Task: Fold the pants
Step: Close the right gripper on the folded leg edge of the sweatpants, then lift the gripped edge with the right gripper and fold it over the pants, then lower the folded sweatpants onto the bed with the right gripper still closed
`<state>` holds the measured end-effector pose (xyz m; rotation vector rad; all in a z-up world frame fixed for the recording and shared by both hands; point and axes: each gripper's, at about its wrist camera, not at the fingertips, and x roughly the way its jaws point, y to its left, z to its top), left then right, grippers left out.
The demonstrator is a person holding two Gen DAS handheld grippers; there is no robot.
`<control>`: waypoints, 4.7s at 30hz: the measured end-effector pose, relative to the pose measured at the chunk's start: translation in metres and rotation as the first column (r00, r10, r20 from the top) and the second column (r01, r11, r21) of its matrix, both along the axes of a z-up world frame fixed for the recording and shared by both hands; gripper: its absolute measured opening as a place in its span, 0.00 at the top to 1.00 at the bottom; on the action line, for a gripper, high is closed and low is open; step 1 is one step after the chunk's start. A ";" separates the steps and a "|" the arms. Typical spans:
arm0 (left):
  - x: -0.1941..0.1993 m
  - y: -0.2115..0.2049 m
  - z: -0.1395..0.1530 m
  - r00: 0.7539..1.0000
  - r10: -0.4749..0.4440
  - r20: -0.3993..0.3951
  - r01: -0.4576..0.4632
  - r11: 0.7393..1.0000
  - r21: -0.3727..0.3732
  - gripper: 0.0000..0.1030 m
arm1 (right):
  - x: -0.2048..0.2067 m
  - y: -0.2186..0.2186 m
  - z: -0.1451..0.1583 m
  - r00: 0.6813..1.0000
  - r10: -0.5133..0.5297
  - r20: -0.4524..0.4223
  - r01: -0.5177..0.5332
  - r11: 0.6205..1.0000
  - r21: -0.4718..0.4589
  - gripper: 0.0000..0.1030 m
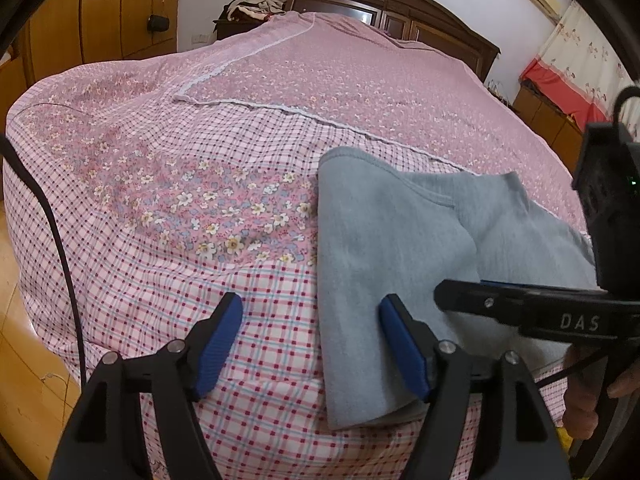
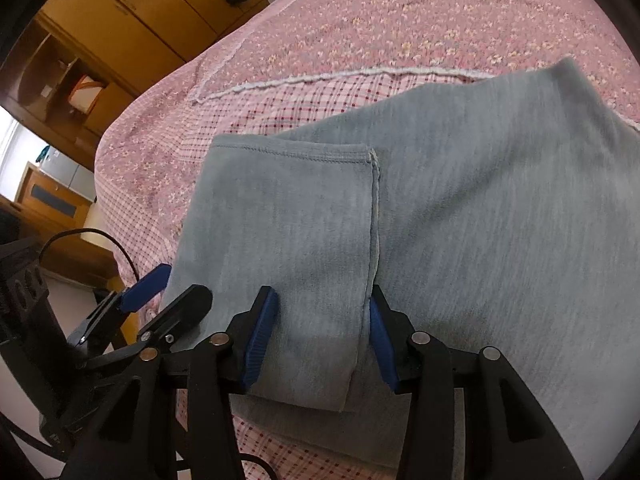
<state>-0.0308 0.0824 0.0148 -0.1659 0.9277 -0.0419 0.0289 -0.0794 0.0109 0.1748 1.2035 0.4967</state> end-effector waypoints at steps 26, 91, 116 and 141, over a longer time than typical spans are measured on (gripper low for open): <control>-0.003 0.004 0.004 1.000 0.011 0.014 -0.011 1.000 -0.025 0.25 | -0.006 0.007 0.016 0.996 0.007 0.086 -0.012 0.998 0.056 0.92; -0.042 -0.159 0.030 0.890 -0.457 0.015 0.457 0.890 0.008 0.25 | -0.082 -0.193 0.225 0.818 -0.277 0.505 0.208 0.959 0.191 0.93; 0.012 -0.180 0.039 0.881 -0.474 -0.005 0.474 0.881 0.017 0.25 | -0.056 -0.329 0.068 0.846 -0.482 0.227 0.502 0.864 -0.039 0.93; 0.087 -0.247 0.003 0.878 -0.473 -0.077 0.478 0.876 0.060 0.25 | -0.016 -0.361 0.062 0.914 -0.404 0.045 0.406 0.913 -0.032 0.75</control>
